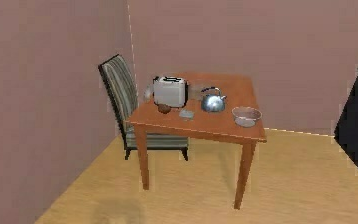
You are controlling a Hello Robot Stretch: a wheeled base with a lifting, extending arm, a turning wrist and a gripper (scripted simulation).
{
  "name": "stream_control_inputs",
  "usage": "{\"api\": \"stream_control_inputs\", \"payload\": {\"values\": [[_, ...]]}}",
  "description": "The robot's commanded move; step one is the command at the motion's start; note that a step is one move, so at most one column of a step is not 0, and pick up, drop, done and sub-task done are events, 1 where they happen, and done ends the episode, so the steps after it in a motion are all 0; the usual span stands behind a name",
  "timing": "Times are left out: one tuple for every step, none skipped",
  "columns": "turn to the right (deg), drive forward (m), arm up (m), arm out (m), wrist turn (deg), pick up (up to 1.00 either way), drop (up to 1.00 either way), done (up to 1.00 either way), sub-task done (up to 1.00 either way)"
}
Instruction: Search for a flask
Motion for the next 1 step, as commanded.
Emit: {"api": "stream_control_inputs", "payload": {"values": [[24.0, 0.0, 0.0, 0.0, 0.0, 0.0, 0.0, 0.0, 0.0]]}}
